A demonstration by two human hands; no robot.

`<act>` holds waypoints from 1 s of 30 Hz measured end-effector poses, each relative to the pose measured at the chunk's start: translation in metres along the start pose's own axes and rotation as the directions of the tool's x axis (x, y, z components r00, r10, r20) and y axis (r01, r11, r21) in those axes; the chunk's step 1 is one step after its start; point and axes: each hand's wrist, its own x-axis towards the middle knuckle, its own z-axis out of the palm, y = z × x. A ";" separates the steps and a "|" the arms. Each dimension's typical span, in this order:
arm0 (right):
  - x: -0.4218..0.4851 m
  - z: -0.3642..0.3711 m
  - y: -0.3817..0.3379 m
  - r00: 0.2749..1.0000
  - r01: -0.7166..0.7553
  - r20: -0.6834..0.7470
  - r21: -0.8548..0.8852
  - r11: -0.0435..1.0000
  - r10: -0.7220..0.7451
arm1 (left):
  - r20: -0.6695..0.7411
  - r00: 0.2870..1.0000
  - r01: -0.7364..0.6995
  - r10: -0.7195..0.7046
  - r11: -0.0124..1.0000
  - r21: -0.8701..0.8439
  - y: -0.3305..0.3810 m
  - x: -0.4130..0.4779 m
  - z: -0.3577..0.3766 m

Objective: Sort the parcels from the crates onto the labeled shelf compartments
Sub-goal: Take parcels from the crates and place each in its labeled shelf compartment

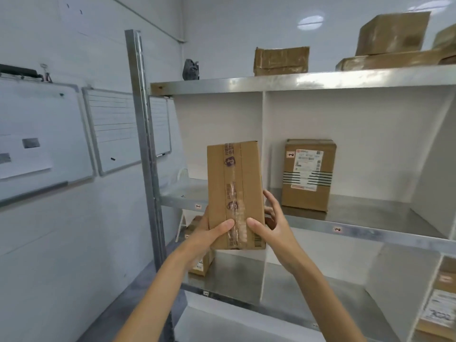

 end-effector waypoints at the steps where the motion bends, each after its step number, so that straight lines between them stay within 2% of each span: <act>1: -0.005 -0.008 -0.002 1.000 0.013 -0.016 -0.013 1.000 -0.013 | 0.021 1.000 0.000 0.000 1.000 -0.005 0.001 0.003 0.010; 3: -0.014 -0.020 -0.008 0.986 0.069 -0.140 -0.150 0.986 -0.091 | -0.019 1.000 -0.009 0.009 1.000 -0.006 0.004 0.007 0.032; 5: -0.024 -0.032 -0.013 0.921 0.139 -0.273 -0.431 0.891 -0.276 | -0.102 0.995 -0.021 0.022 1.000 0.006 0.004 0.013 0.055; 7: -0.036 -0.041 -0.017 0.861 0.207 -0.254 -0.616 0.760 -0.440 | -0.164 0.985 -0.036 0.045 0.998 0.057 0.000 0.017 0.080; 9: -0.048 -0.047 -0.019 0.869 0.216 -0.195 -0.677 0.703 -0.455 | -0.229 0.970 -0.039 0.075 0.987 0.157 -0.003 0.021 0.105; 13: -0.067 -0.060 -0.017 0.941 0.095 -0.210 -0.588 0.803 -0.265 | -0.251 0.955 -0.103 0.158 0.970 0.220 -0.009 0.021 0.155; 15: -0.072 -0.067 -0.018 0.932 0.076 -0.266 -0.523 0.849 -0.247 | -0.270 0.936 -0.129 0.224 0.935 0.329 -0.010 0.018 0.176; 18: -0.081 -0.078 -0.019 0.887 0.104 -0.355 -0.467 0.878 -0.294 | -0.255 0.914 -0.170 0.315 0.869 0.465 -0.009 0.013 0.201; 21: -0.089 -0.101 -0.022 0.850 0.147 -0.407 -0.426 0.893 -0.334 | -0.100 0.940 -0.260 0.325 0.877 0.403 -0.006 0.009 0.217; 25: -0.097 -0.142 -0.027 0.871 0.200 -0.386 -0.284 0.938 -0.303 | 0.099 0.942 -0.336 0.322 0.903 0.267 -0.001 0.004 0.218; 27: -0.101 -0.158 -0.026 0.880 0.210 -0.377 -0.232 0.950 -0.287 | 0.144 0.935 -0.352 0.324 0.897 0.268 0.000 0.006 0.216; 30: -0.104 -0.171 -0.022 0.884 0.231 -0.362 -0.208 0.950 -0.294 | 0.121 0.948 -0.313 0.294 0.930 0.191 -0.003 0.010 0.218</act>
